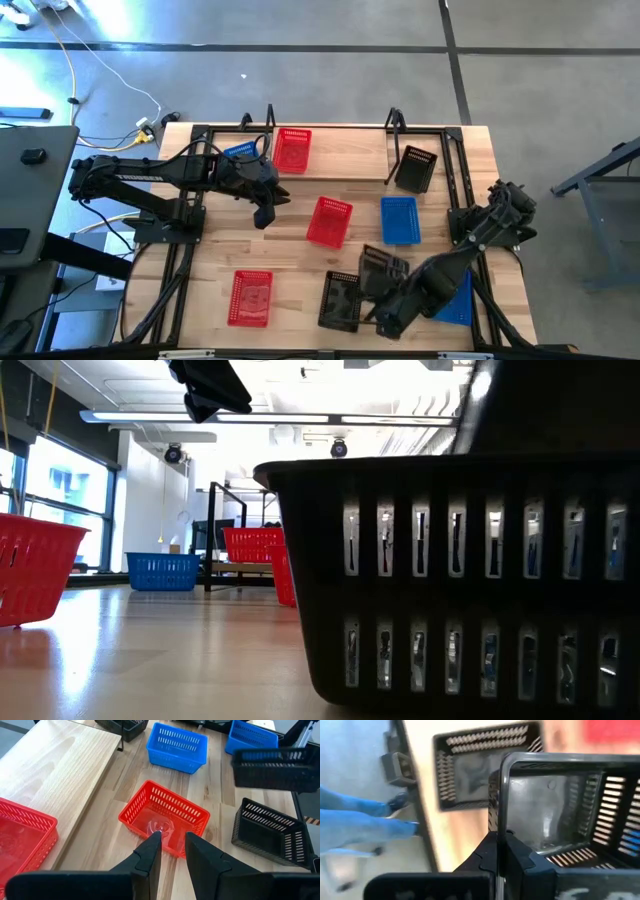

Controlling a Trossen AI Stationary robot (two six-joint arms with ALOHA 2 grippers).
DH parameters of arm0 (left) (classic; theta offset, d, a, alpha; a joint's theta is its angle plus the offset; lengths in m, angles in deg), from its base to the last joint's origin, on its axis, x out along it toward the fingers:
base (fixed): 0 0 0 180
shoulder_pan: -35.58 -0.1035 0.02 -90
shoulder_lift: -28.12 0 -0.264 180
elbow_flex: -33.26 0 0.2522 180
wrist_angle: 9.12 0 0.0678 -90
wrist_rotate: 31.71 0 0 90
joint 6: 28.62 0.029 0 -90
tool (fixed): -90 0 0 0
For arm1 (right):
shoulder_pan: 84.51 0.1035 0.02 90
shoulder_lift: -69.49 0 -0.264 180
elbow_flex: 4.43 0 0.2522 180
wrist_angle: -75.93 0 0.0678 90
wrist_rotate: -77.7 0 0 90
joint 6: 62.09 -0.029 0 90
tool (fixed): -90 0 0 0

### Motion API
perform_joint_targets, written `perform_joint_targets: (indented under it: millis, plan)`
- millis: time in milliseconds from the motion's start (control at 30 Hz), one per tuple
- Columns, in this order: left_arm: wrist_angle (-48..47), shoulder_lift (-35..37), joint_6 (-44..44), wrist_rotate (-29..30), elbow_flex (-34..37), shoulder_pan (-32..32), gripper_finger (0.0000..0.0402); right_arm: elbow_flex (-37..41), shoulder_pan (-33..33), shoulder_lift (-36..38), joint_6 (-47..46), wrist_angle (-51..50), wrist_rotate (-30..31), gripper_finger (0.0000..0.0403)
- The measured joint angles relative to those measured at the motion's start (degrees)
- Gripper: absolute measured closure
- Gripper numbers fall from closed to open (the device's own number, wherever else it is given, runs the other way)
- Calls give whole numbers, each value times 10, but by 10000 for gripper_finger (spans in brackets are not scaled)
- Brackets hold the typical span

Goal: Stack baskets on shelf by color
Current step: Put the bottom right black bin on the shelf

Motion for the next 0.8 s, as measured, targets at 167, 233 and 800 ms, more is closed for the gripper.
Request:
perform_joint_targets:
  millis: [167, 233, 800]
  plan:
    - [-14, 0, 0, 0, 0, 0, 323, -29, -35, 0, 81, -60, 74, 403]
    - [-17, 0, 0, 0, 0, 0, 323, -38, -51, 0, 118, -83, 110, 403]
    - [-25, 0, -1, 1, 0, 0, 323, -28, -228, 17, 374, -182, 270, 403]
